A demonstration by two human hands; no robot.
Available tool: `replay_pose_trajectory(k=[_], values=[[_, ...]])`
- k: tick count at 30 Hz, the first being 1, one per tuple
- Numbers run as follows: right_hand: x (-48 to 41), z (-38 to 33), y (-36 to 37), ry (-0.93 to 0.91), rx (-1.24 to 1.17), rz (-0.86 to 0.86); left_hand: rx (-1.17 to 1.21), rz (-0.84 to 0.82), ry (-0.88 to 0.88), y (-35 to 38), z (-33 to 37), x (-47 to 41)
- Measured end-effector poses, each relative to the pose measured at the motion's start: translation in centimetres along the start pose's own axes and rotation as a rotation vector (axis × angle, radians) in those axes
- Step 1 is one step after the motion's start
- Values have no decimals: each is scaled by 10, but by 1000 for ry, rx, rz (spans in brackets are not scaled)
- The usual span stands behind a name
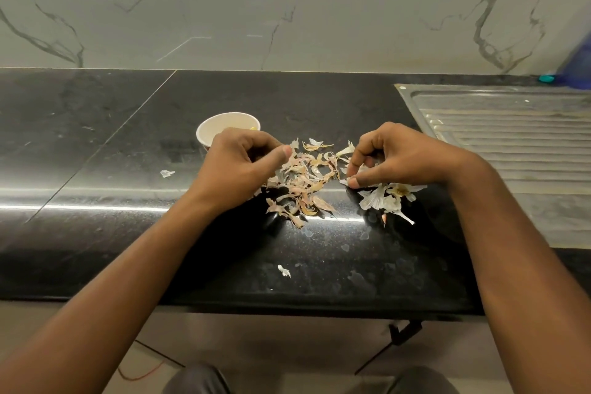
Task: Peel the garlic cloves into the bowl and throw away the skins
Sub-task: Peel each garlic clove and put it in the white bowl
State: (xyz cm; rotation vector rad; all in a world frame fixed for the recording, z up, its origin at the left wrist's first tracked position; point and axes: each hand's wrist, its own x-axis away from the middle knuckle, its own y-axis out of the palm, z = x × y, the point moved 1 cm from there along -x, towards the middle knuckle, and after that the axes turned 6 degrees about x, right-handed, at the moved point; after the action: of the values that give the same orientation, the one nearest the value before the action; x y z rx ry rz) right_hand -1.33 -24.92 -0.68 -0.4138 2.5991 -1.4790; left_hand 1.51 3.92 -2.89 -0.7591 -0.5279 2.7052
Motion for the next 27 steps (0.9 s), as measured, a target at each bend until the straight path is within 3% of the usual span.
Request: replay_pose_trajectory(k=[15, 27], values=[[-5, -18, 6, -100, -152, 33, 261, 83, 36, -12, 4, -22], [-11, -35, 11, -277, -224, 246, 372, 25, 18, 12, 0, -16]])
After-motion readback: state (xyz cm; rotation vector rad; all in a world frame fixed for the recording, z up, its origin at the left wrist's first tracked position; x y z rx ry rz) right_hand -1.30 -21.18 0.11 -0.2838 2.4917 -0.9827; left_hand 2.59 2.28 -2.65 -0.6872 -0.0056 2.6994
